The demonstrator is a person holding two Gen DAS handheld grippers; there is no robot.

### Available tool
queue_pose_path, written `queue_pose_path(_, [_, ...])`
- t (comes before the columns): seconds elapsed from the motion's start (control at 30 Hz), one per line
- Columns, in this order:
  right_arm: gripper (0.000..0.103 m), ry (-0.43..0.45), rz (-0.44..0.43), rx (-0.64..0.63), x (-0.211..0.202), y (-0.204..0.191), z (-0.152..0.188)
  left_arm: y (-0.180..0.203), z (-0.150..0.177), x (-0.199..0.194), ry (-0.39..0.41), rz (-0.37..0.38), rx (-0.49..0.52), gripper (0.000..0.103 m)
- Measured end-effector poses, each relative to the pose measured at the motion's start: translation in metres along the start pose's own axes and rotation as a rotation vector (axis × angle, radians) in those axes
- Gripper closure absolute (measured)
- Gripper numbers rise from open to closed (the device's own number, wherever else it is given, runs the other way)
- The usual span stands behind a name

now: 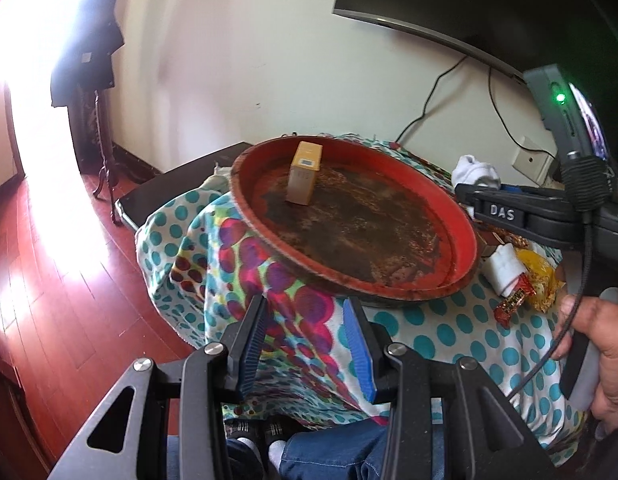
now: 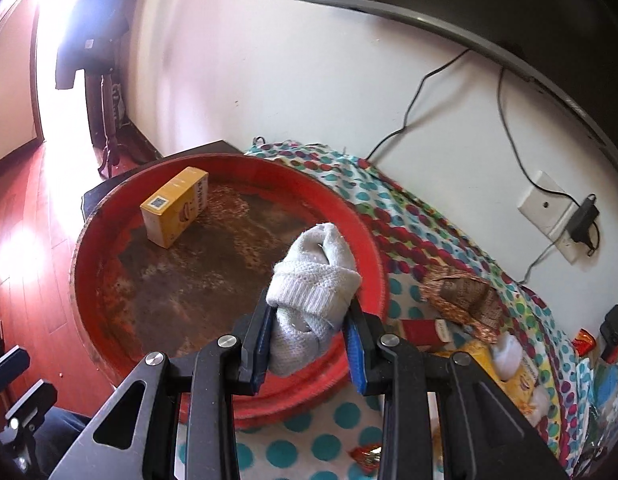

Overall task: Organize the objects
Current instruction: 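Carry the white sock over the red tray and open the right gripper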

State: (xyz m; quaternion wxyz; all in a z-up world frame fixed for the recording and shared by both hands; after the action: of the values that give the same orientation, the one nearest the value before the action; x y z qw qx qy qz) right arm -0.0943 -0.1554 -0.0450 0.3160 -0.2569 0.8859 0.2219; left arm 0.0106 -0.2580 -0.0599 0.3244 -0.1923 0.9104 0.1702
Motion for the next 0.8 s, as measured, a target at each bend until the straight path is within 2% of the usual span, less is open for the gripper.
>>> queue_pose_path(0.43, [0.073,-0.038,-0.036,-0.054,0.027,-0.061,-0.012,-0.017,0.003,0.002,-0.009,0.008,-0.047,0.063])
queue_pose_path(0.8, [0.073,-0.07,-0.048,-0.061,0.046,-0.088,-0.011,-0.031,0.002,0.006,-0.019,0.018,-0.085,0.063])
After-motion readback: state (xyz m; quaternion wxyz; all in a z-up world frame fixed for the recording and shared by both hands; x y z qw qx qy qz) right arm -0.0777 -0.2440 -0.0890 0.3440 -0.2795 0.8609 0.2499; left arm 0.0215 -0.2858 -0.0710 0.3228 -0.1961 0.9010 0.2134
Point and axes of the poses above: each gripper's, at about its wrist camera, not at the fingertips, and x roughly the way its jaws point, y to its right, z to its underside, the point moved 4 cm from there along x, roughly the way its jaws point, and after that the axes turned 1 degree about x, right-handed, at the moved point
